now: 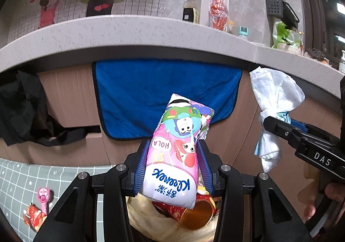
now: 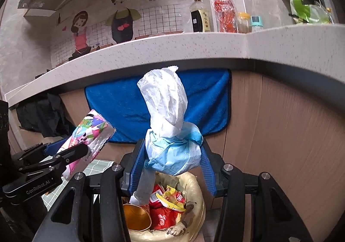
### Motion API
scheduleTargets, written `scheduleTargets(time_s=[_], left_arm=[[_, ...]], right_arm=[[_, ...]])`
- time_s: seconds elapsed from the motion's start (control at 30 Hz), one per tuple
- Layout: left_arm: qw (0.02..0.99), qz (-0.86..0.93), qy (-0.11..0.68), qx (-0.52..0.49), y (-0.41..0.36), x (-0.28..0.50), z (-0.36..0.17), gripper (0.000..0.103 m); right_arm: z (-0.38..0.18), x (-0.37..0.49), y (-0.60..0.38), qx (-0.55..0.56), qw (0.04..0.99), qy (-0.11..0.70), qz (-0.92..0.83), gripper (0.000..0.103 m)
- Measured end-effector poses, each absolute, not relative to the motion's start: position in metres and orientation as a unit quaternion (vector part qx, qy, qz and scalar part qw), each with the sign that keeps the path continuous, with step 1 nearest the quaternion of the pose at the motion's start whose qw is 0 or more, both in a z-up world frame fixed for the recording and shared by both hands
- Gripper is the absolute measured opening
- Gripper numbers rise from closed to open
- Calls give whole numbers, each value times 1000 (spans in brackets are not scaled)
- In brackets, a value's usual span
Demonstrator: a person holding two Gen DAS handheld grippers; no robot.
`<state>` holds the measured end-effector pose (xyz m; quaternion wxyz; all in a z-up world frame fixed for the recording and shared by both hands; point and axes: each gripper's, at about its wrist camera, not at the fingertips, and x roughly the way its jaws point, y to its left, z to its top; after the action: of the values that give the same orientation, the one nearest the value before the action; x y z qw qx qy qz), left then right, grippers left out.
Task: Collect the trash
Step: 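Lift and carry the tissue pack and tissue bundle over the yellow bag, then open both grippers to drop the tissue pack and tissue bundle into the bin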
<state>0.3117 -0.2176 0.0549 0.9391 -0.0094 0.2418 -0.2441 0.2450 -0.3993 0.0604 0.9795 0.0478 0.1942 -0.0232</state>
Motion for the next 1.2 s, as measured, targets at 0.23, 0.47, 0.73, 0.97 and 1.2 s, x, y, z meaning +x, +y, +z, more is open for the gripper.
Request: scheduleTargets(time_s=[0.23, 0.47, 0.73, 0.97, 1.2], left_arm=[[933, -241, 268, -7, -222, 320, 33, 45], [930, -238, 280, -7, -222, 330, 18, 45], [925, -234, 301, -14, -220, 351, 0, 45], [915, -237, 325, -12, -225, 365, -21, 45], [889, -247, 386, -7, -237, 384, -67, 45]], right_arm=[[40, 256, -403, 58, 974, 217, -17, 46], [20, 268, -402, 64, 969, 240, -11, 46], [-4, 285, -402, 78, 961, 266, -8, 46], [-26, 301, -407, 98, 951, 293, -3, 46], [-66, 324, -418, 128, 934, 335, -3, 46]])
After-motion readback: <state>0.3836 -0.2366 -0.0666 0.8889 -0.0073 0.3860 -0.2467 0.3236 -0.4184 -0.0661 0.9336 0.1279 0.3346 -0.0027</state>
